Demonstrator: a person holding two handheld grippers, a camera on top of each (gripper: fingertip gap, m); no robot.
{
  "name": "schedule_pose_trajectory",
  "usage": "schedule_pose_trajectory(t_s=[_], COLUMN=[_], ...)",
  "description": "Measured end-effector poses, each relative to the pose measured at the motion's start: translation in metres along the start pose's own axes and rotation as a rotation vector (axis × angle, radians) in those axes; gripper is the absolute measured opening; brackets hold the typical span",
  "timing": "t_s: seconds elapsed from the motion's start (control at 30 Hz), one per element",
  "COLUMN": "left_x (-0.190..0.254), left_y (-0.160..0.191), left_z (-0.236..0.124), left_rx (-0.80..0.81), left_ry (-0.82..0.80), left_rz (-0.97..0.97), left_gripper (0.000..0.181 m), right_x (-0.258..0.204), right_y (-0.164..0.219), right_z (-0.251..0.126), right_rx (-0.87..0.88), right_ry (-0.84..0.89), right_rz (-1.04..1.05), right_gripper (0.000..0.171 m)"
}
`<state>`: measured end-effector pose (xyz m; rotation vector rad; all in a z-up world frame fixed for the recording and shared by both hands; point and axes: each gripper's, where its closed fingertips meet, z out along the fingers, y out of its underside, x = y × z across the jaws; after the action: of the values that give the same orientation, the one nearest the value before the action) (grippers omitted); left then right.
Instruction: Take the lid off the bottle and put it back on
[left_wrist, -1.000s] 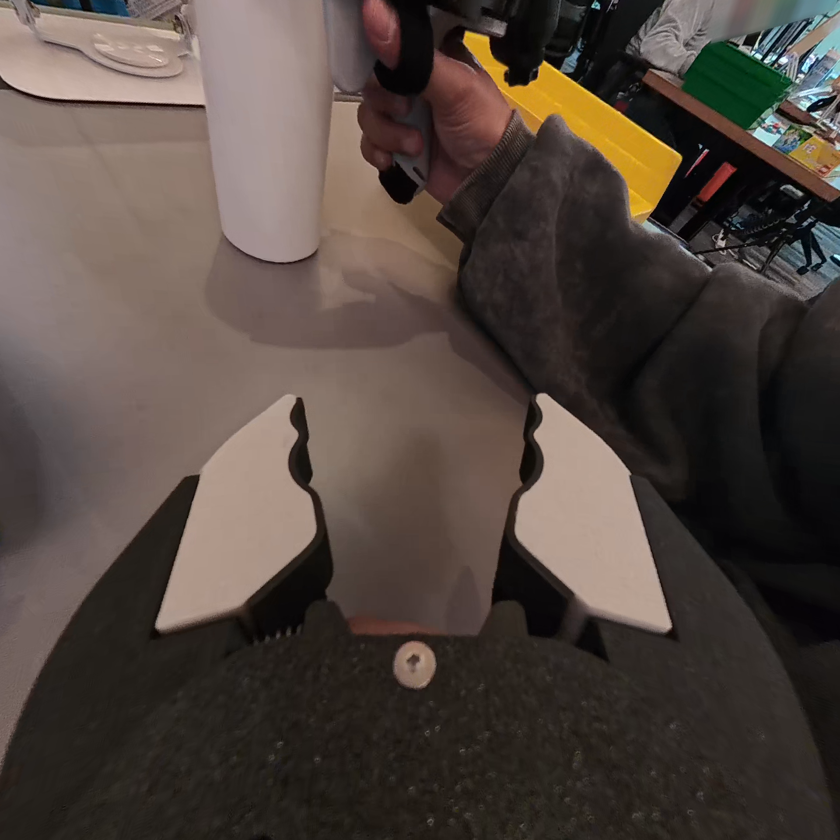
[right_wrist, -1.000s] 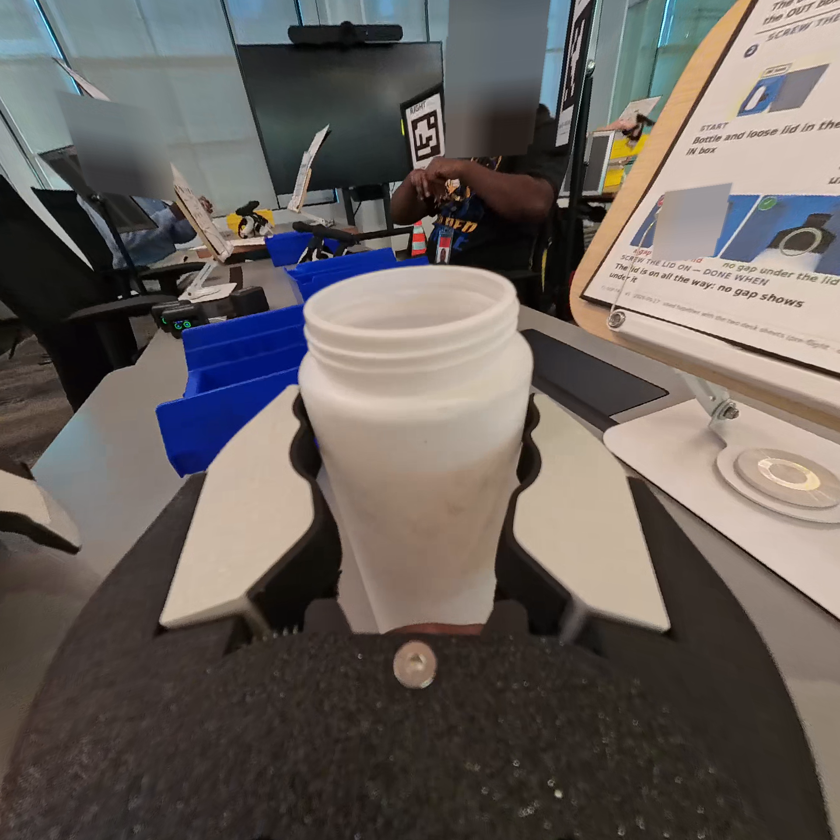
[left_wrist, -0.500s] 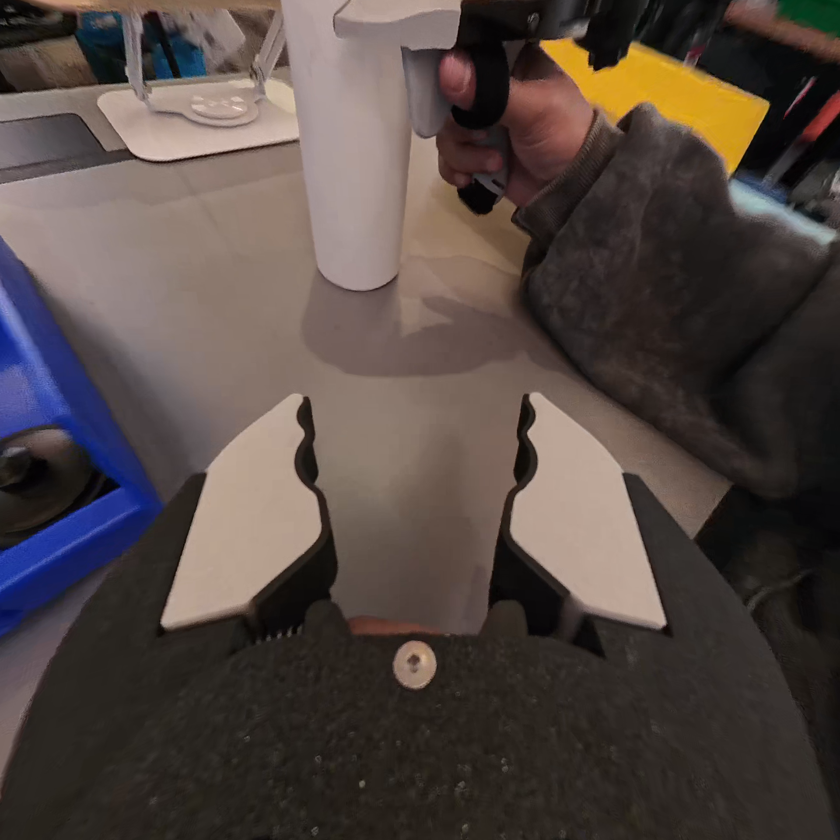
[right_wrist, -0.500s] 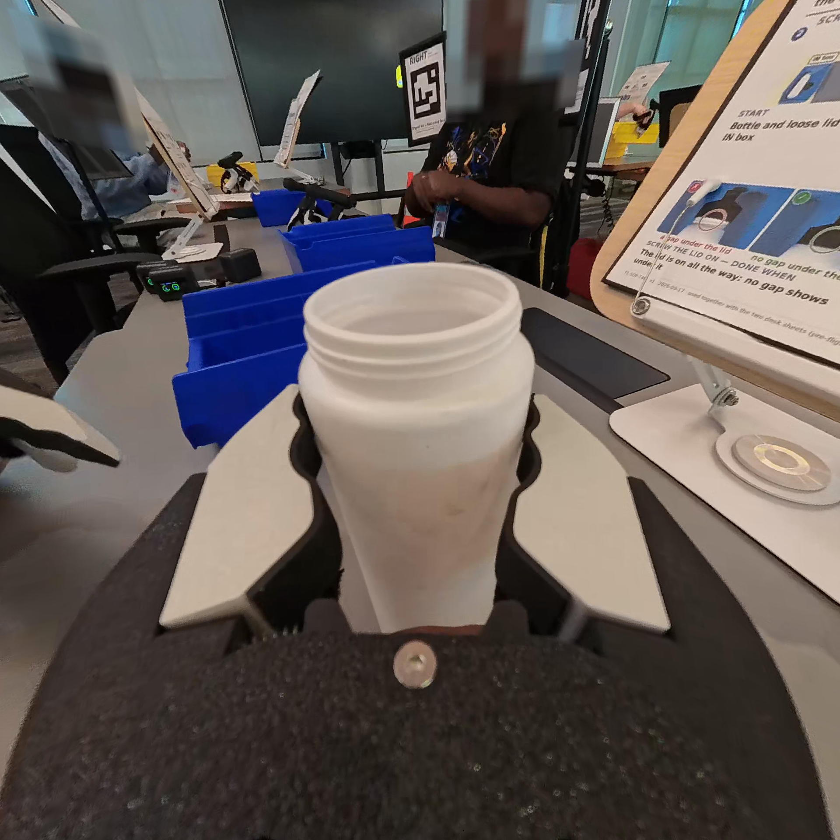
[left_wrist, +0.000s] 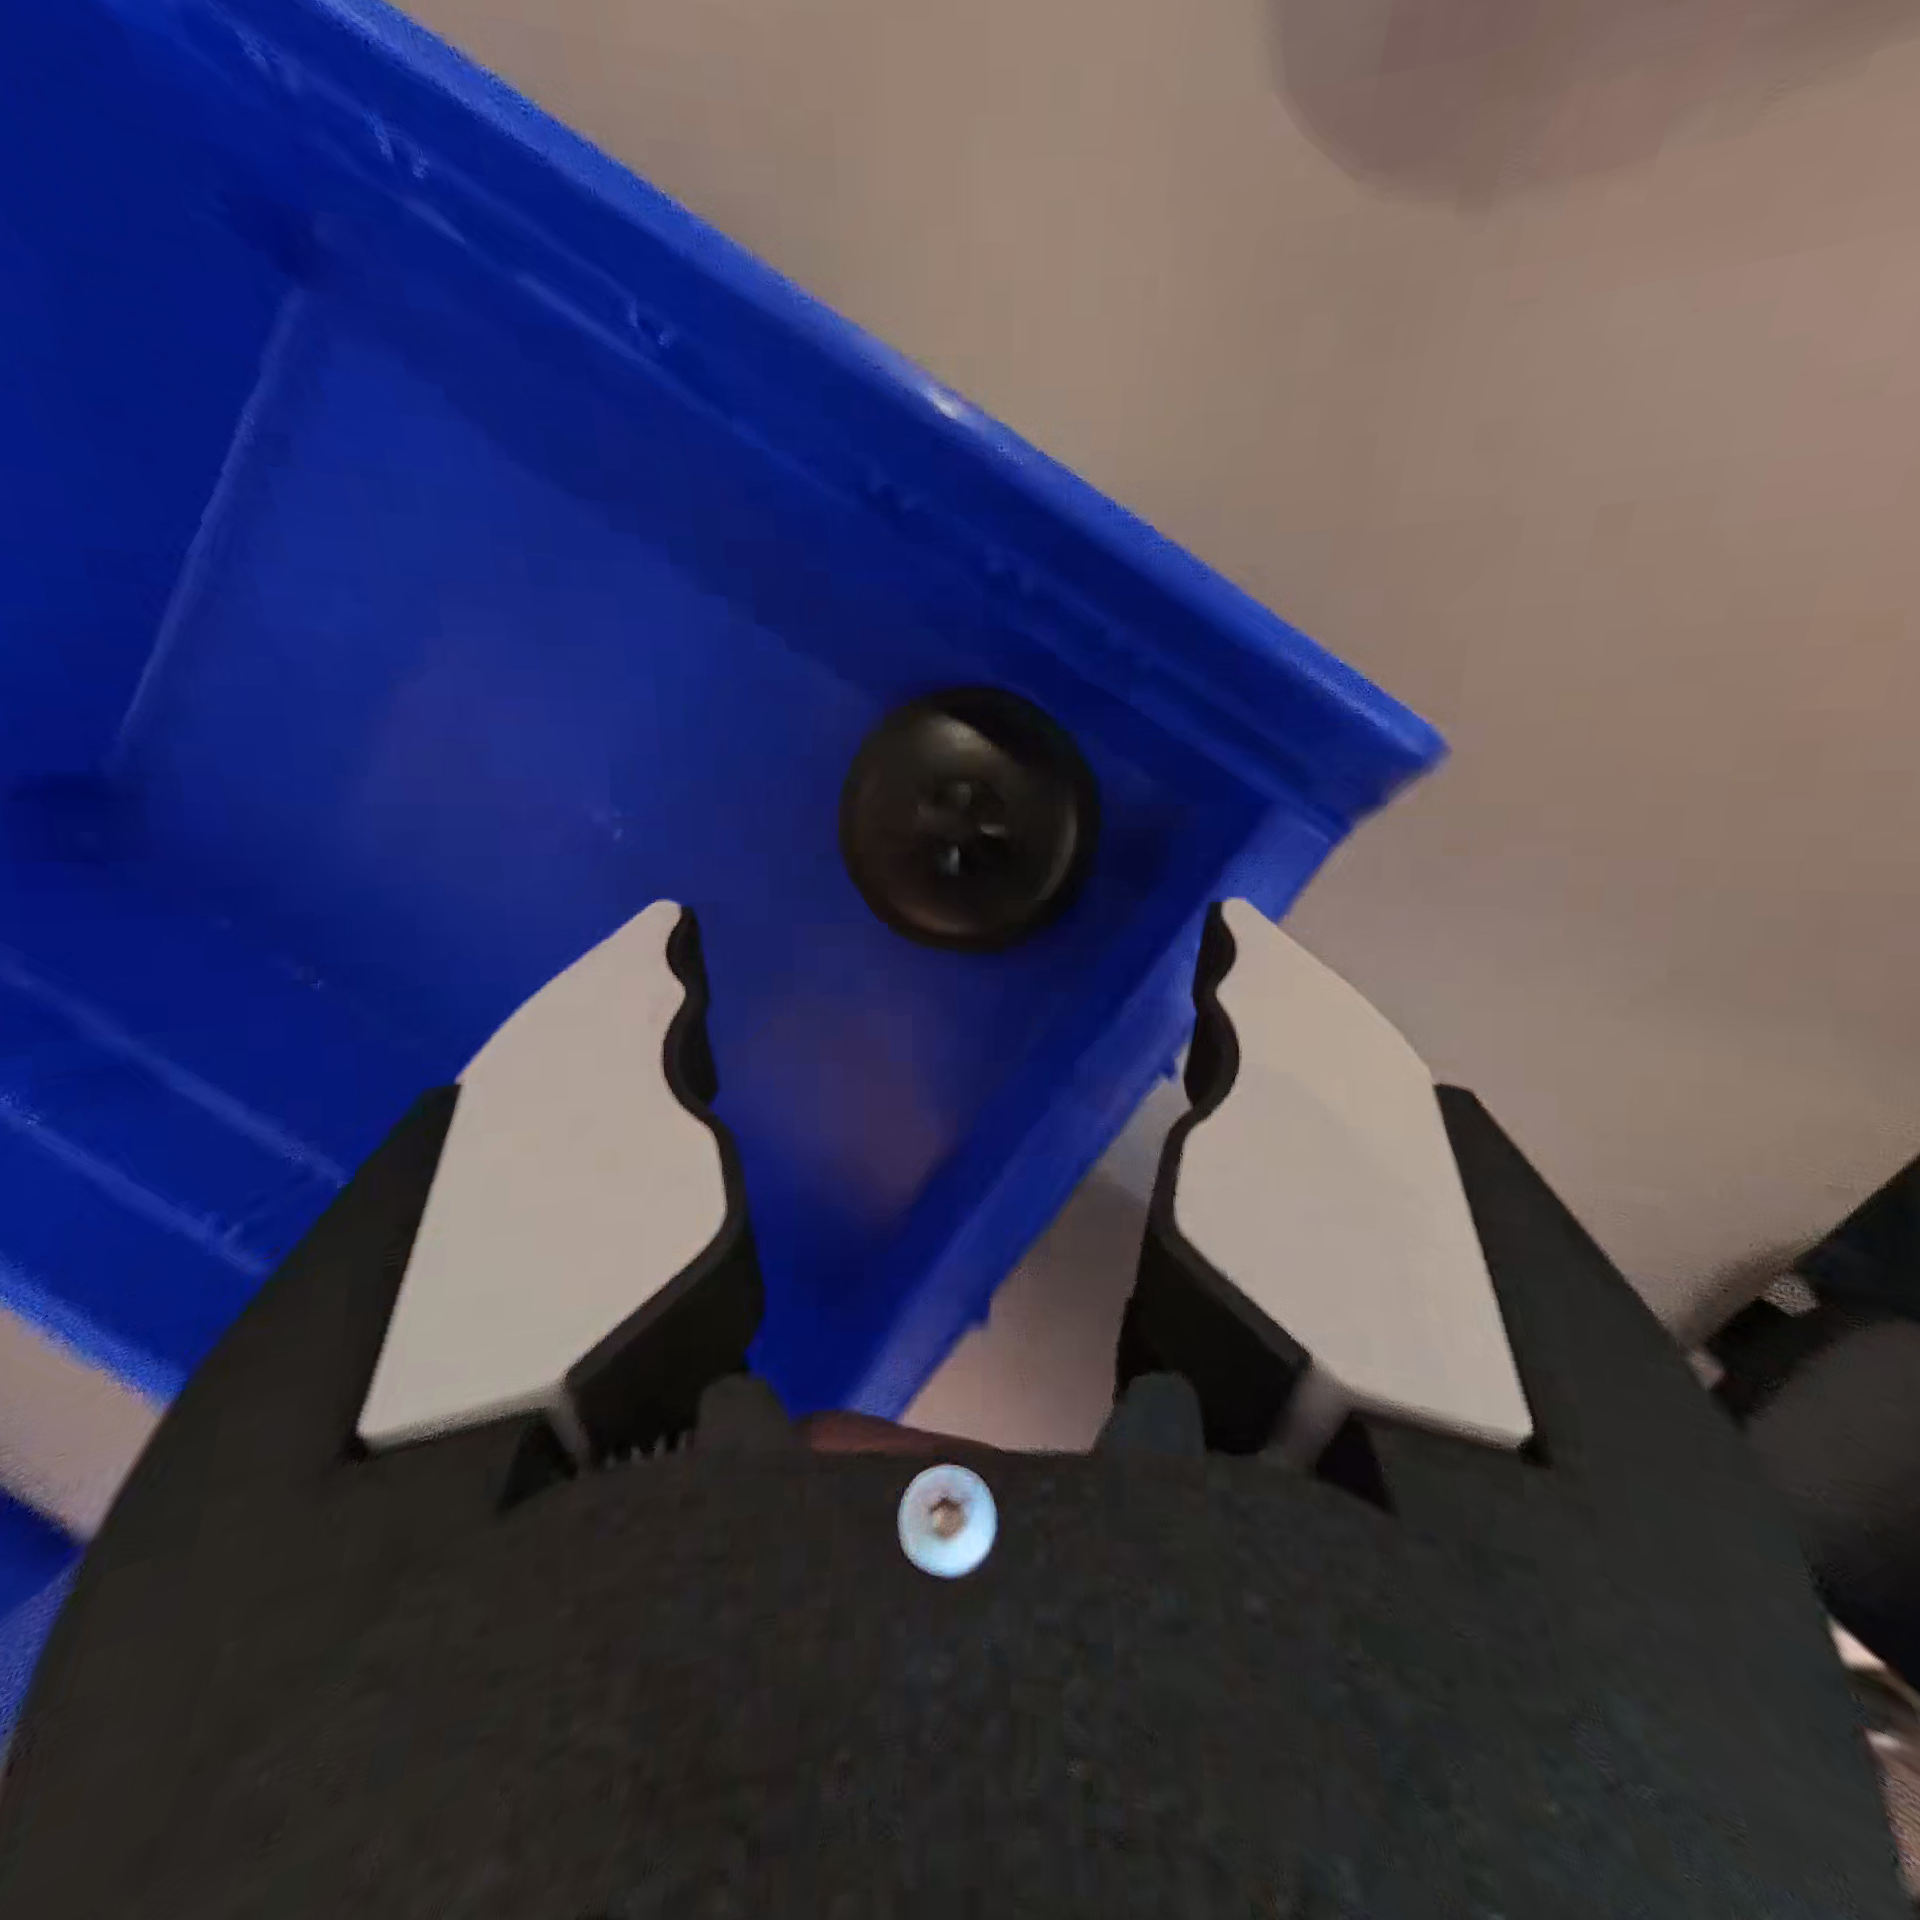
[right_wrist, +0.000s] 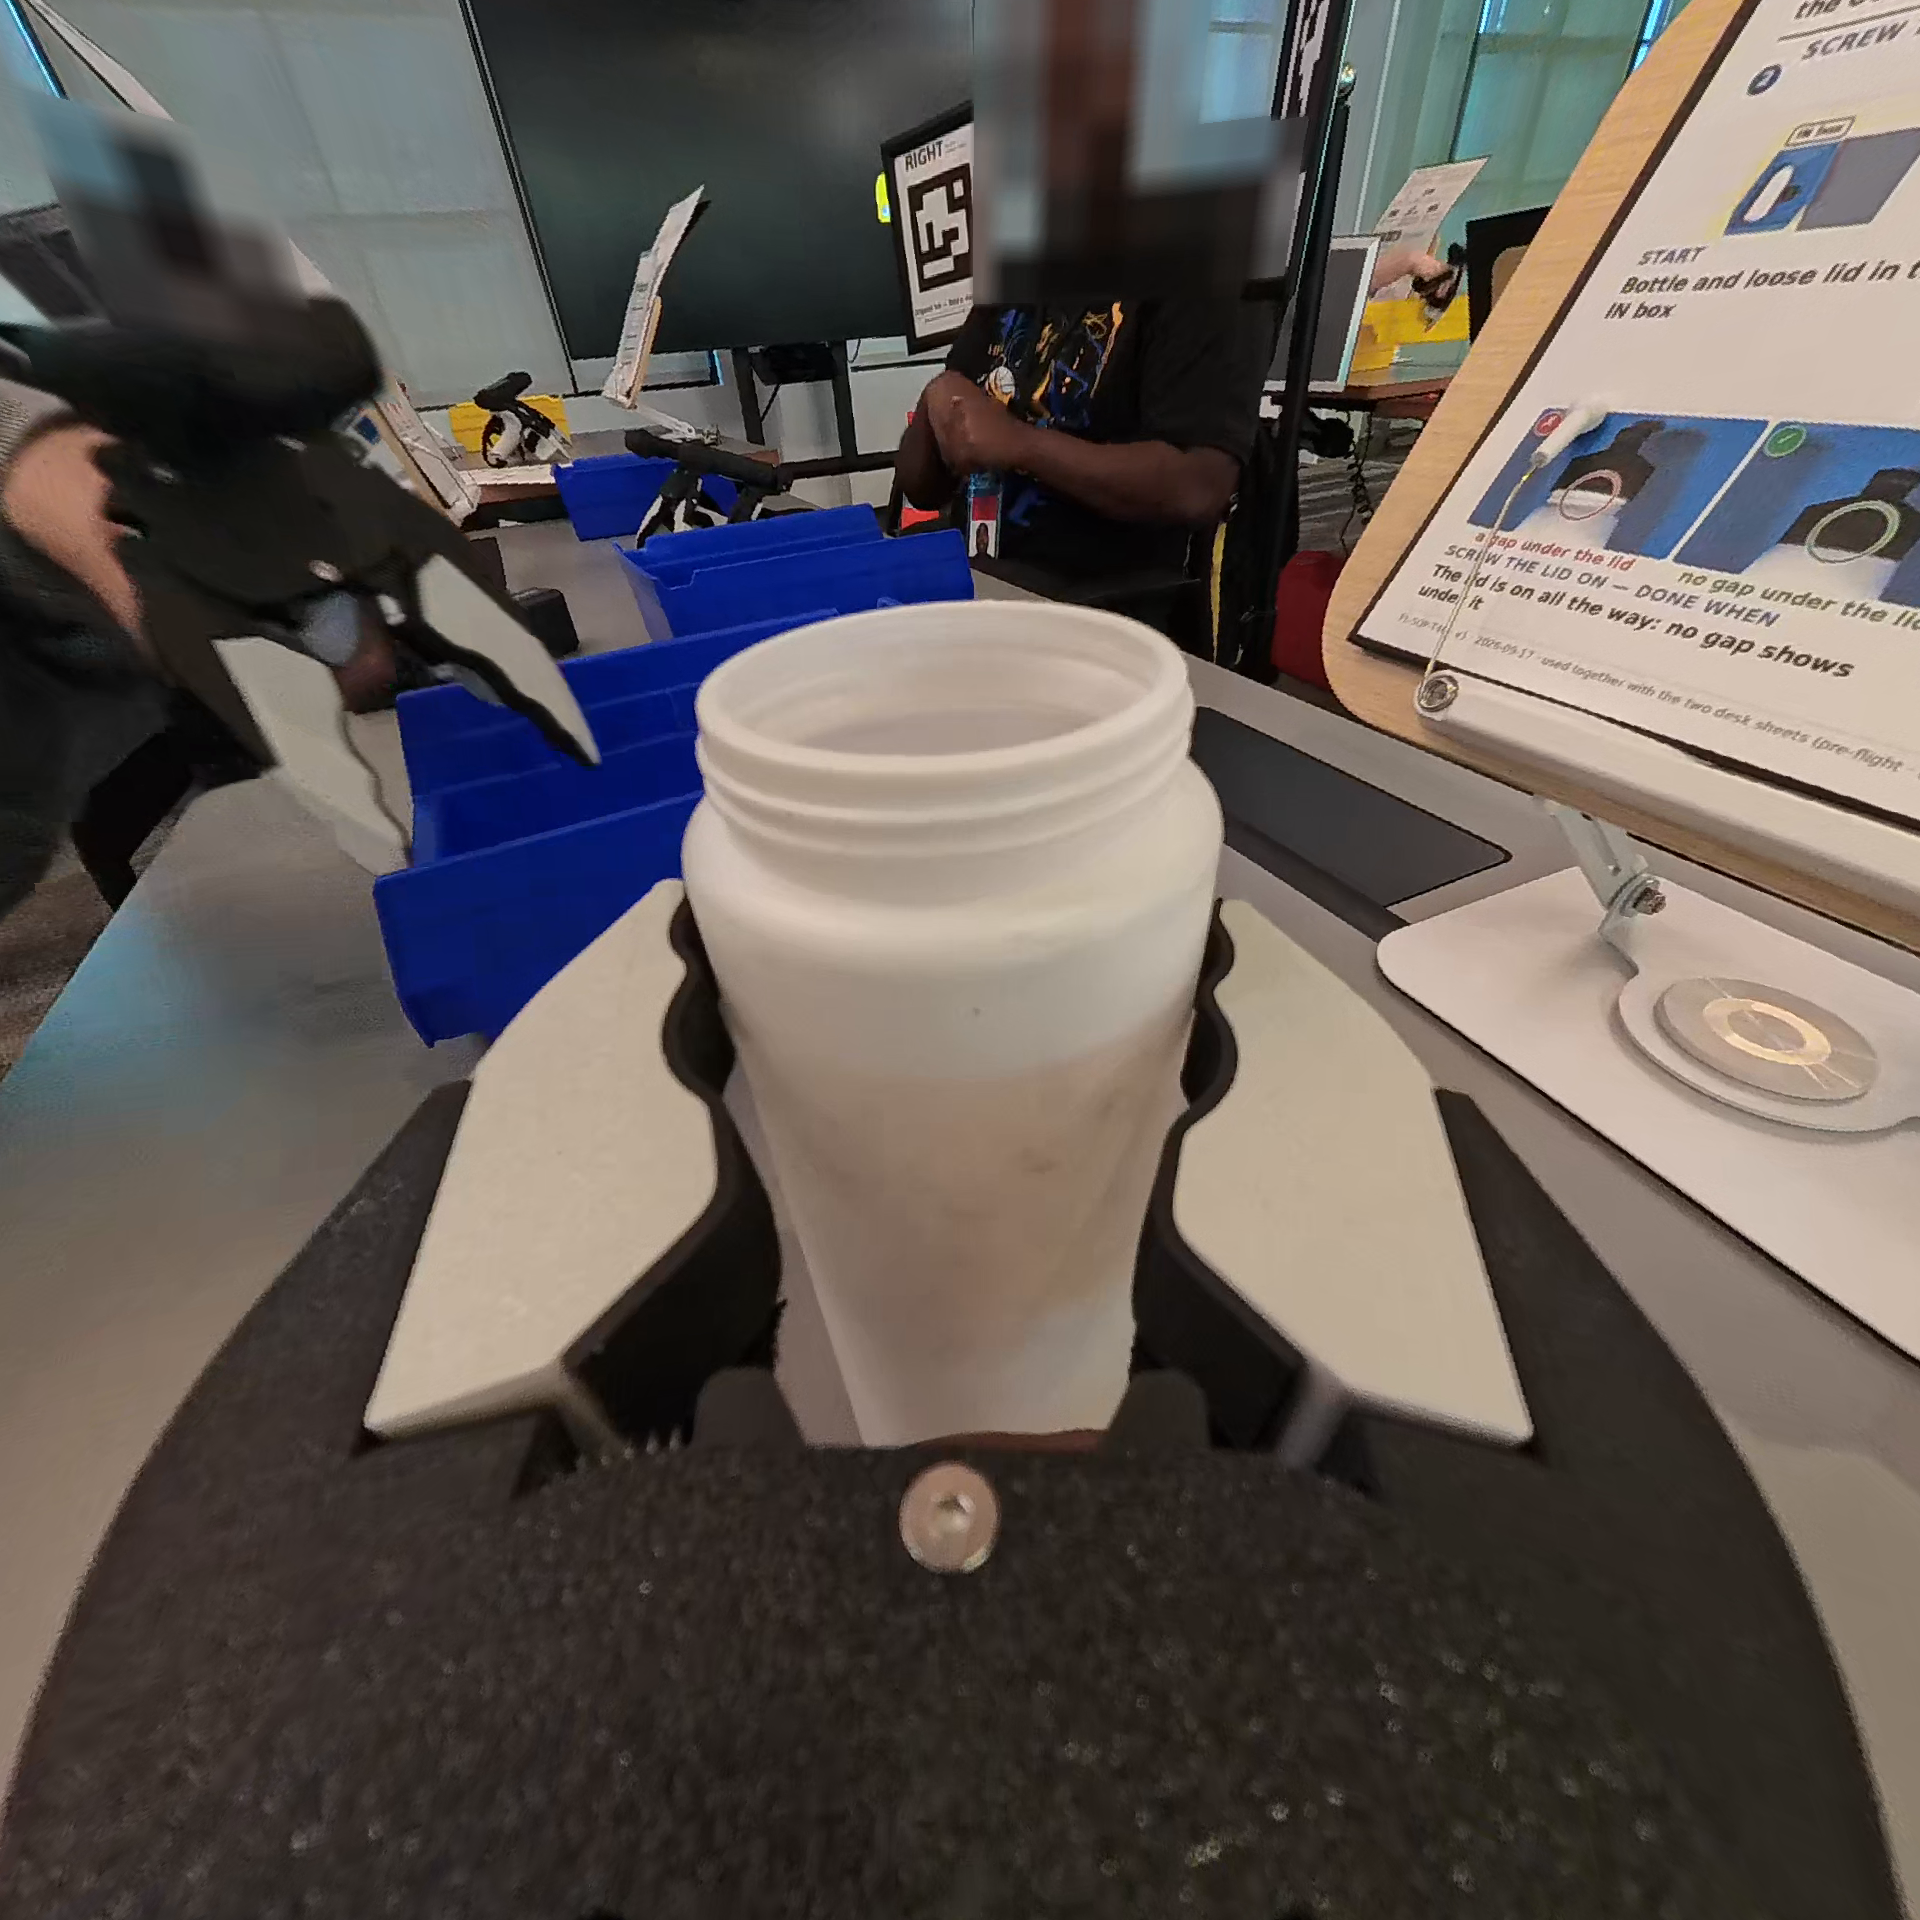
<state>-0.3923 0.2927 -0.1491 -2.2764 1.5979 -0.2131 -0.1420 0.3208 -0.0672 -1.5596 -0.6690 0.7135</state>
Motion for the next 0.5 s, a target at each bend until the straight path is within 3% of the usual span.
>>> schedule_pose_trajectory(t_s=[0.13,0.33,0.5], left_x=[-0.006,-0.001,-0.025], left_y=[0.000,0.006,0.016], left_z=[0.038,0.065,0.072], left_rx=[-0.071,-0.174,-0.204], left_ry=[0.099,0.188,0.106], left_rz=[-0.018,0.006,0.048], left_gripper=[0.091,0.098,0.077], right_x=[0.000,-0.001,-0.001], right_y=[0.000,0.000,-0.001], right_z=[0.001,0.004,0.005], right_rx=[-0.005,-0.019,-0.010], right_ry=[0.008,0.014,0.018], right_rz=[0.001,-0.005,-0.002], right_gripper=[0.087,0.087,0.087])
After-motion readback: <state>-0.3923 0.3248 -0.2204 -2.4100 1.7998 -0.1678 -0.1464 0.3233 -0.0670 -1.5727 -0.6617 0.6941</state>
